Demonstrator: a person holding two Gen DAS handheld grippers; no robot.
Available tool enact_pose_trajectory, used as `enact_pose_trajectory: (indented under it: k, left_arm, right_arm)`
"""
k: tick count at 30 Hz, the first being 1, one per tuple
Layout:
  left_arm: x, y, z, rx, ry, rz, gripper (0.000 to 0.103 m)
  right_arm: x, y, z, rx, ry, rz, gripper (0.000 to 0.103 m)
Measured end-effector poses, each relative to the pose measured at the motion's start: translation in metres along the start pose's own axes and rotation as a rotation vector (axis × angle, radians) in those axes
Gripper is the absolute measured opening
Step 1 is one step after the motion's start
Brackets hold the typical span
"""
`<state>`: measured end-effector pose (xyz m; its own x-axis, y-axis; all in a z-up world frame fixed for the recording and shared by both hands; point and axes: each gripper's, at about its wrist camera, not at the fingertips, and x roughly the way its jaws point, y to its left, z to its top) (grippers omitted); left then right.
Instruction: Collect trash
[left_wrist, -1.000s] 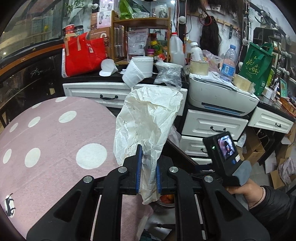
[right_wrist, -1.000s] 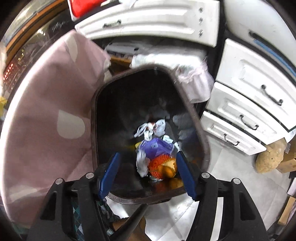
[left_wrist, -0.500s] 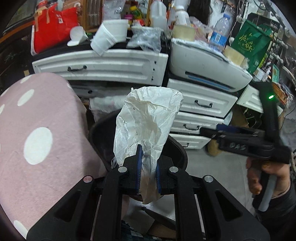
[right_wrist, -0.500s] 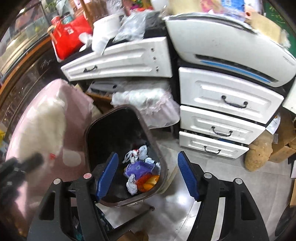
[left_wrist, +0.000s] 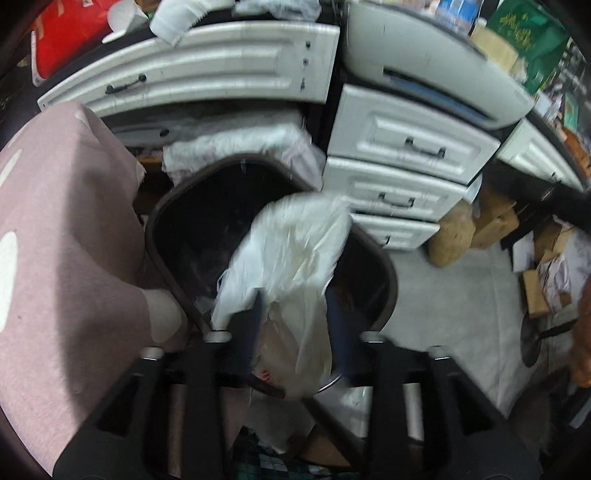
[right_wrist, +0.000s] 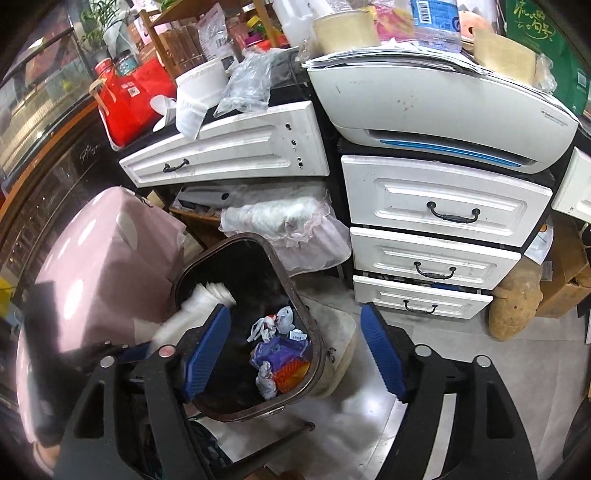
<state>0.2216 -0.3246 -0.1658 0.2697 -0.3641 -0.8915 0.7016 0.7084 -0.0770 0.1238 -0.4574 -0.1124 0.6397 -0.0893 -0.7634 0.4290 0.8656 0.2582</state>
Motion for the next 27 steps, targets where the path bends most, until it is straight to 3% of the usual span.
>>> enact_pose_trajectory:
  k: [2, 6, 11, 20, 24, 27]
  left_arm:
    - [0.006, 0.000, -0.002, 0.001, 0.025, 0.000, 0.085]
    - [0.012, -0.005, -0.005, 0.014, 0.069, -0.001, 0.088]
    - [-0.002, -0.017, -0.006, 0.048, 0.012, -0.028, 0.088]
    - [-0.074, -0.031, -0.021, 0.056, -0.171, -0.061, 0.092]
    - [-0.120, -0.020, -0.041, 0.011, -0.285, -0.016, 0.096]
    - [-0.156, -0.014, -0.060, -0.006, -0.386, 0.059, 0.097]
  right_arm:
    - [-0.001, 0.000, 0.001, 0.004, -0.002, 0.002, 0.073]
    - [-0.003, 0.002, 0.001, 0.003, -0.008, -0.004, 0.075]
    - [-0.008, 0.004, 0.001, 0.001, -0.020, -0.005, 0.075]
    - [-0.037, 0.008, 0.005, 0.016, -0.110, -0.006, 0.082]
    - [-0.053, 0.016, 0.003, 0.032, -0.164, 0.003, 0.088]
    - [-0.065, 0.033, -0.002, 0.017, -0.198, 0.023, 0.091]
